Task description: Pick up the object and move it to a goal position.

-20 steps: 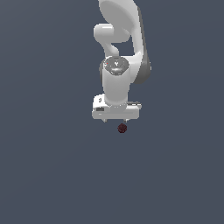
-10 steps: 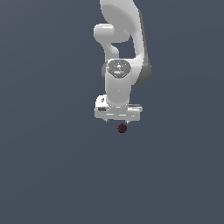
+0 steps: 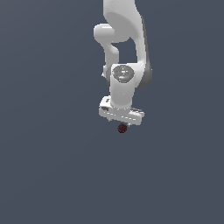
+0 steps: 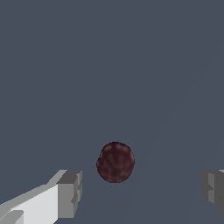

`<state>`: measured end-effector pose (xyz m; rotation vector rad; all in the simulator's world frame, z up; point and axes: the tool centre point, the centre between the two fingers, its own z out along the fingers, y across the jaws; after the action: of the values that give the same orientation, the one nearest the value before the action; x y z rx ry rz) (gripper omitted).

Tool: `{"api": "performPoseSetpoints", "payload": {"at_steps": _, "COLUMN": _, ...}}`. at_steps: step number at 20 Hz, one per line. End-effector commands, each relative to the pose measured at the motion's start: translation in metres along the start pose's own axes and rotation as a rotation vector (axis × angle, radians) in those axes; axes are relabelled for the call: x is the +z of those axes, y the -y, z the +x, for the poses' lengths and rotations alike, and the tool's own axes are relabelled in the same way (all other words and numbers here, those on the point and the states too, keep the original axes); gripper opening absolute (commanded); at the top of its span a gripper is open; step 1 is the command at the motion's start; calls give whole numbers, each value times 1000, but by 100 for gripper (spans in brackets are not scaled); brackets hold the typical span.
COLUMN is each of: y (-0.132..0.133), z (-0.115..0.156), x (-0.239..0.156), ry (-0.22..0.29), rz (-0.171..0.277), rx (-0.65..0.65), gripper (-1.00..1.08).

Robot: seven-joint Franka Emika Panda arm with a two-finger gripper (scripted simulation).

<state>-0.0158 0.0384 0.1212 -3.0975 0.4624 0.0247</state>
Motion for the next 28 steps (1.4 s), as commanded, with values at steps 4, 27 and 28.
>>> {"api": "performPoseSetpoints", "payload": {"at_steps": 4, "y": 6, "z": -10, "x": 16, "ry": -5, "rz": -1, "rx": 134, "gripper": 100}}
{"api": "performPoseSetpoints", "payload": {"at_steps": 27, "y": 14, "z": -28, "x": 44, "ry": -18, "rz": -4, "rx": 377, "gripper": 100}}
{"api": "performPoseSetpoints", "payload": {"at_steps": 28, "y": 14, "z": -28, "x": 46, "ry": -18, "rz": -4, "rx": 377, "gripper": 100}}
